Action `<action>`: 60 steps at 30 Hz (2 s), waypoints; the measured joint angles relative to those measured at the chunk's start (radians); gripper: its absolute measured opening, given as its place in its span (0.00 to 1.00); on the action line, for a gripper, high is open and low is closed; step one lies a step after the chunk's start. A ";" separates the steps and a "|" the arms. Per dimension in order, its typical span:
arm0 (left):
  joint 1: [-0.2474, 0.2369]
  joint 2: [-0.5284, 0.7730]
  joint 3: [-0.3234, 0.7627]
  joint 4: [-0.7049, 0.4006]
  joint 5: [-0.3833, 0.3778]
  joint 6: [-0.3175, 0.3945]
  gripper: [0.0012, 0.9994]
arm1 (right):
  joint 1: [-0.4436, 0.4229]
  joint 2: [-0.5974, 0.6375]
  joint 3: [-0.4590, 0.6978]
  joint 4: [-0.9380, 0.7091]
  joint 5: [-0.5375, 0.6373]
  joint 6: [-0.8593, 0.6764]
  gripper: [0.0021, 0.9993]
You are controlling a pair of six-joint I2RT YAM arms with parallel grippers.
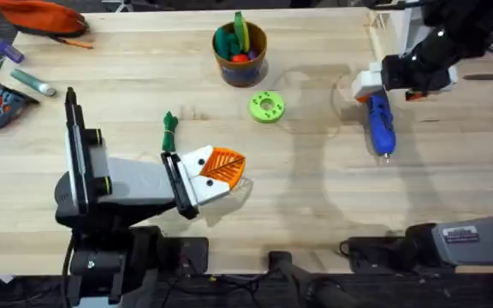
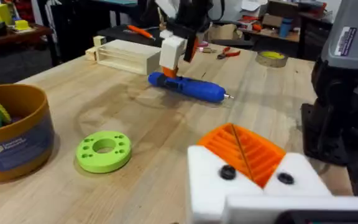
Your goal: Pick up the gripper from the table and insert it into the empty holder that is missing its gripper. Then pick up a screw, insert it into the mounting hole, and use the screwdriver to tighten it. Finally, clean up the table by picking up the vegetable and placing it into the bucket.
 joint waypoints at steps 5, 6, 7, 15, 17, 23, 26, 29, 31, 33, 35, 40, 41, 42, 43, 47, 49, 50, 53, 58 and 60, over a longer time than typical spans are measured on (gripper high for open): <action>0.000 0.000 0.000 0.000 0.000 0.000 0.01 | -0.019 0.053 0.000 0.005 0.002 -0.018 0.94; 0.000 0.000 0.000 0.000 0.000 0.000 0.01 | -0.022 0.061 0.000 0.007 0.002 -0.021 0.94; 0.000 0.000 0.000 0.000 0.000 0.000 0.01 | -0.024 0.070 0.000 0.009 0.002 -0.023 0.94; 0.000 0.000 0.000 0.000 0.000 0.000 0.01 | -0.028 0.134 0.000 0.054 0.002 -0.037 0.94; 0.000 0.000 0.000 0.000 0.000 0.000 0.01 | -0.028 0.145 0.000 0.058 0.002 -0.039 0.94; 0.000 0.000 0.000 0.000 0.000 0.000 0.01 | -0.034 0.182 0.000 0.068 0.002 -0.040 0.94; 0.000 0.000 0.000 0.000 0.000 0.000 0.01 | -0.041 0.200 0.000 0.071 0.002 -0.040 0.94; 0.000 0.000 0.000 0.000 0.000 0.000 0.01 | -0.044 0.211 0.006 0.071 0.002 -0.040 0.94; 0.000 0.000 0.000 0.000 0.000 0.000 0.01 | -0.044 0.218 0.012 0.070 0.002 -0.040 0.94; 0.000 0.000 0.000 0.000 0.000 0.000 0.01 | -0.044 0.222 0.016 0.070 0.002 -0.043 0.94; 0.000 0.000 0.000 0.000 0.000 0.000 0.01 | -0.044 0.223 0.017 0.070 0.002 -0.044 0.94; 0.000 0.000 0.000 0.000 0.000 0.000 0.01 | -0.044 0.223 0.018 0.070 0.001 -0.047 0.93; 0.000 0.000 0.000 0.000 0.000 0.000 0.01 | -0.044 0.223 0.018 0.070 0.000 -0.047 0.91; 0.000 0.000 0.000 0.000 0.000 0.000 0.01 | -0.044 0.223 0.018 0.070 -0.003 -0.047 0.89; 0.000 0.000 0.000 0.000 0.000 0.000 0.01 | -0.044 0.223 0.018 0.070 -0.006 -0.047 0.88; 0.000 0.000 0.000 0.000 0.000 0.000 0.01 | -0.044 0.223 0.018 0.081 -0.006 -0.046 0.76; 0.000 0.000 0.000 0.000 0.000 0.000 0.01 | -0.044 0.224 0.018 0.084 -0.005 -0.046 0.70; 0.000 0.000 0.000 0.000 0.000 0.000 0.01 | -0.044 0.225 0.018 0.085 -0.006 -0.047 0.68; 0.000 0.000 0.000 0.000 0.000 0.000 0.01 | -0.043 0.226 0.018 0.086 -0.006 -0.046 0.59; 0.000 0.000 0.000 0.000 0.000 0.000 0.01 | -0.043 0.226 0.018 0.087 0.001 -0.046 0.43; 0.000 0.000 0.000 0.000 0.000 0.000 0.01 | -0.044 0.226 0.018 0.088 0.002 -0.046 0.38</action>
